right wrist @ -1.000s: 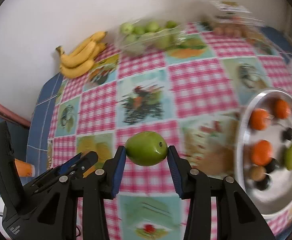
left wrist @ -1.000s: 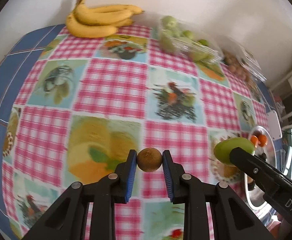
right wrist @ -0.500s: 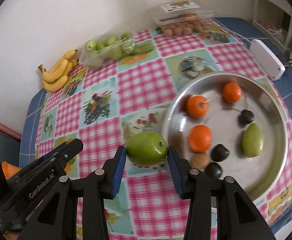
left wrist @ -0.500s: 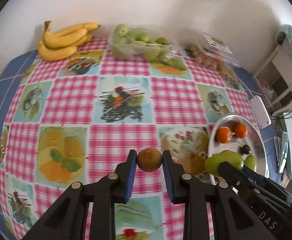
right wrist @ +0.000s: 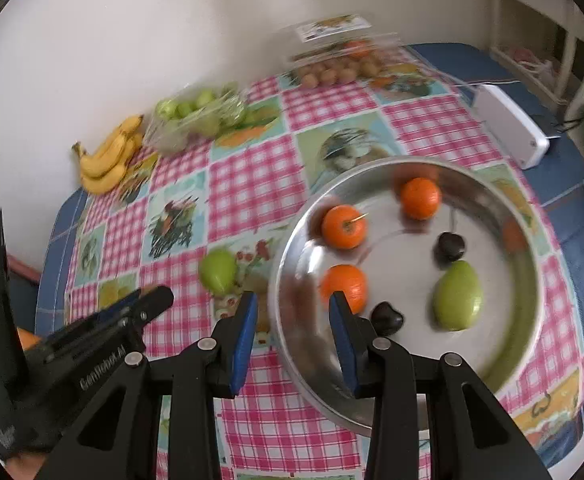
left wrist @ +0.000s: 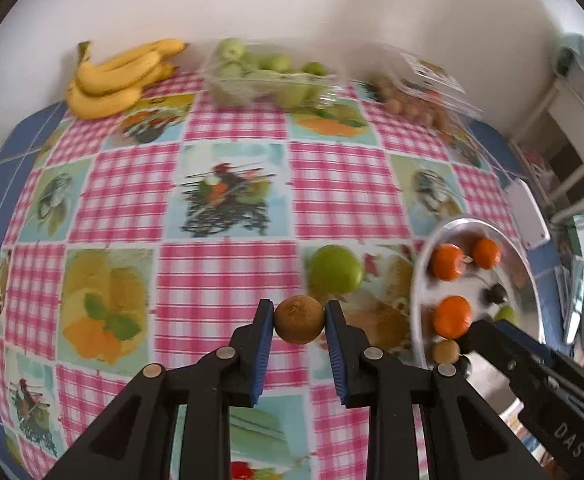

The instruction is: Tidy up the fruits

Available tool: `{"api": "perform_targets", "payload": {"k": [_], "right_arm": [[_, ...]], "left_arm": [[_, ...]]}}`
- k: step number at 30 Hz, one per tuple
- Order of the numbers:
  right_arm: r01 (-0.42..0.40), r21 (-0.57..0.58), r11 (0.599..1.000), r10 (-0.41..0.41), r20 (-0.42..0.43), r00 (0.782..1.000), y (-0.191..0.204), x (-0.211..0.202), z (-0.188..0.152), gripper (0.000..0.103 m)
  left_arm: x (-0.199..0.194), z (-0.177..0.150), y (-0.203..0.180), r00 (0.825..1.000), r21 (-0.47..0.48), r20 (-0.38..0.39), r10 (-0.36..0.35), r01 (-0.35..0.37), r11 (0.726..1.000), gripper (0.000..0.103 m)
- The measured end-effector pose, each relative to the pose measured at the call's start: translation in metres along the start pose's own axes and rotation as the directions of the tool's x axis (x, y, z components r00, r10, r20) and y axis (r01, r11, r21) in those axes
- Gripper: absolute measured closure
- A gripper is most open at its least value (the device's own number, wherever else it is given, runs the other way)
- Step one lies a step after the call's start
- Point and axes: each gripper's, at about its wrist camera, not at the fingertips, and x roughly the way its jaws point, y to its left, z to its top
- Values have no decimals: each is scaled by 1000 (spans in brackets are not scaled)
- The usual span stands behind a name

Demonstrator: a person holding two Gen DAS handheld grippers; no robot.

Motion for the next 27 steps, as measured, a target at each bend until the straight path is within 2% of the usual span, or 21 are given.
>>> {"api": "perform_targets", "payload": {"k": [3,6,10,14,18,19,20,23,27], "right_arm": [[-55,-43,998,54,-10,998,17,13,5,64],[-66,-63,996,64,-28,998,28,32,12,64],[-119,-20,993,118,-53,992,35,56,21,64],[-133,-8,991,131,-95,987,49,81,23,62],[-179,24,984,180,-130,975,59,99,22,62],[-179,23,984,180,-130,975,63,102,23,60],[-162,13,987,162,-127,979,66,104,23,53],[-135,-1,991,133,-137,982,73,115,22,53],[-149,29,988,152,-131,980,76,123,24,52]], "left_arm": [[6,0,20,1000,-56,-15,2,-3,998,75],[14,1,36,999,-104,-31,-6,3,995,75],[27,7,58,999,-184,-41,-20,12,983,75],[35,11,76,999,-241,-46,-21,10,971,75],[37,15,94,999,-274,-38,1,-12,962,75],[38,15,98,999,-284,-38,1,-12,959,75],[39,15,103,999,-295,-40,-4,-8,956,75],[41,14,111,999,-313,-43,-18,4,950,75],[39,14,116,999,-321,-35,-29,17,947,75]]}}
